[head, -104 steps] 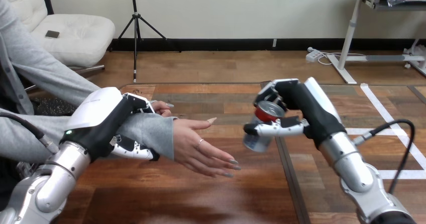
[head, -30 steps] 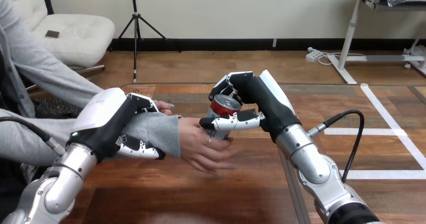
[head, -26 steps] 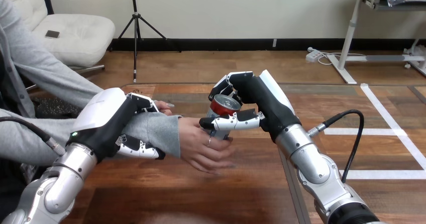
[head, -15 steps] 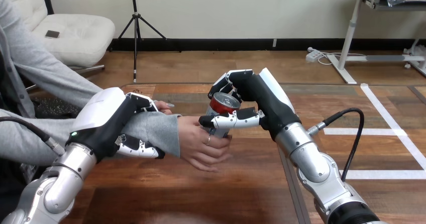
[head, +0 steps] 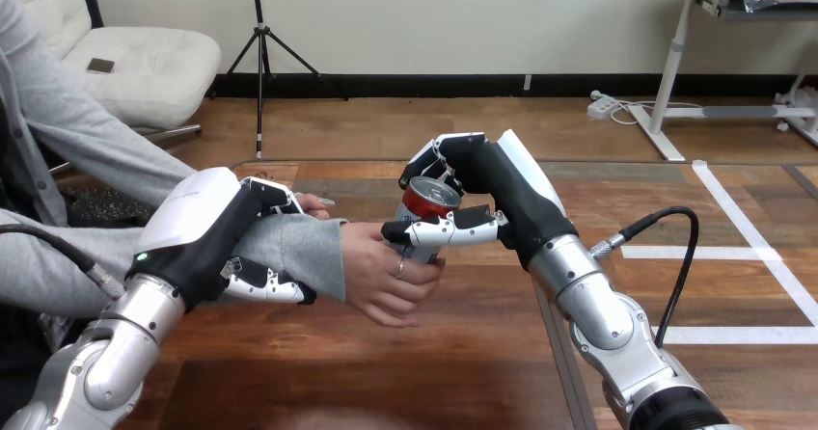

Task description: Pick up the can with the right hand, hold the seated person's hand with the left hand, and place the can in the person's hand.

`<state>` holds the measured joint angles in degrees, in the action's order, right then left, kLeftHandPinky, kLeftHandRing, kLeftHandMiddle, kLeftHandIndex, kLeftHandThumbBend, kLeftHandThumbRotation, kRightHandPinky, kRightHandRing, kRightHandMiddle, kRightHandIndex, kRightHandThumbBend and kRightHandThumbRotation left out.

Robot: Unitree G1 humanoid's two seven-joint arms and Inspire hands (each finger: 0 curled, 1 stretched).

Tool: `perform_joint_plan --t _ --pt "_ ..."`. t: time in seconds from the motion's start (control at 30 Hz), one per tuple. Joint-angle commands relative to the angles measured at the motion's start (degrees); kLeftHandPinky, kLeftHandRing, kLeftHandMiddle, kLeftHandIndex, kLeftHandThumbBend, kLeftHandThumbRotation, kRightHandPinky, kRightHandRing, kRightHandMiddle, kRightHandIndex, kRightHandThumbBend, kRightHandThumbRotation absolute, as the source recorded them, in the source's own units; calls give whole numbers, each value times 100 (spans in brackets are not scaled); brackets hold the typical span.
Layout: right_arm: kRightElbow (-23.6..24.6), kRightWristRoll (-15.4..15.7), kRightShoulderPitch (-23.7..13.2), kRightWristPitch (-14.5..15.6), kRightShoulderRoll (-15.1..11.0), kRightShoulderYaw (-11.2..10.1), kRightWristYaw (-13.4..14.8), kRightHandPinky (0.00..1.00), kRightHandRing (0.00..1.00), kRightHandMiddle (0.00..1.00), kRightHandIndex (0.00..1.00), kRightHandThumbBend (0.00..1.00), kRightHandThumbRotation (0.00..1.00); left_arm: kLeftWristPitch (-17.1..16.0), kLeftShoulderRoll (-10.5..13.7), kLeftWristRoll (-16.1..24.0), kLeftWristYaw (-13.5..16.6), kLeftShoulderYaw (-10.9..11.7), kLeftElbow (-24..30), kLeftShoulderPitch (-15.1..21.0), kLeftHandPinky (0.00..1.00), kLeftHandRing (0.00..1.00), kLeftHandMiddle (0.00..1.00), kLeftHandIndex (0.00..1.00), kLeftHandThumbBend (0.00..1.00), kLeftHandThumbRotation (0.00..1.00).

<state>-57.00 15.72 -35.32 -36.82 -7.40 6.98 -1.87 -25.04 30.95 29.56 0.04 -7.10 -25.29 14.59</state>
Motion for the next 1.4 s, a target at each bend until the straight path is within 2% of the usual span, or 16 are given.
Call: perform_joint_plan --t 0.0,0.1,0.33,0.43,0.47,0.57,0.7,0.77,0.87,1.0,1.03,1.37 --pt "413 -143 -426 134 27 -11 -154 34 38 43 45 78 0 -195 -225 -274 157 65 121 363 25 30 37 44 70 0" --pt "503 -208 -401 269 21 -33 -268 36 40 44 46 80 1 -216 -221 -298 136 67 116 363 25 29 36 44 70 0" --pt "739 -338 -325 532 -3 -56 -499 40 45 48 50 84 18 -241 -221 -334 114 73 103 359 24 29 36 44 70 0" --pt "824 -373 -294 611 -26 -54 -573 43 48 50 52 87 30 -205 -224 -353 88 74 119 350 25 30 37 44 71 0" --pt "843 -377 -287 627 -31 -52 -583 44 49 51 53 89 38 -199 -224 -355 86 73 123 349 27 32 38 44 72 0" --pt "877 -400 -265 649 -39 -60 -620 46 51 53 55 92 46 -128 -213 -337 64 64 179 325 29 34 40 45 74 0" --pt "863 -506 -241 585 -28 -104 -708 50 56 57 59 97 57 151 -87 -101 -35 2 447 229 36 42 47 50 78 2" --pt "864 -537 -235 562 -29 -109 -724 52 59 61 62 98 63 168 -43 11 2 -22 502 204 41 50 54 55 81 11" --pt "867 -572 -231 558 -40 -106 -747 54 61 63 64 99 68 175 11 110 1 -36 594 162 46 56 60 60 83 19" --pt "870 -573 -219 524 -70 -96 -745 56 65 66 67 100 74 271 9 80 -67 1 734 78 52 63 66 65 84 29" --pt "873 -573 -215 520 -75 -96 -744 58 66 68 69 100 77 291 9 65 -90 10 762 60 54 66 68 68 83 35" --pt "801 -635 -200 442 -113 -140 -818 62 70 73 73 100 89 320 27 -74 -250 80 885 -51 61 74 76 76 78 54"
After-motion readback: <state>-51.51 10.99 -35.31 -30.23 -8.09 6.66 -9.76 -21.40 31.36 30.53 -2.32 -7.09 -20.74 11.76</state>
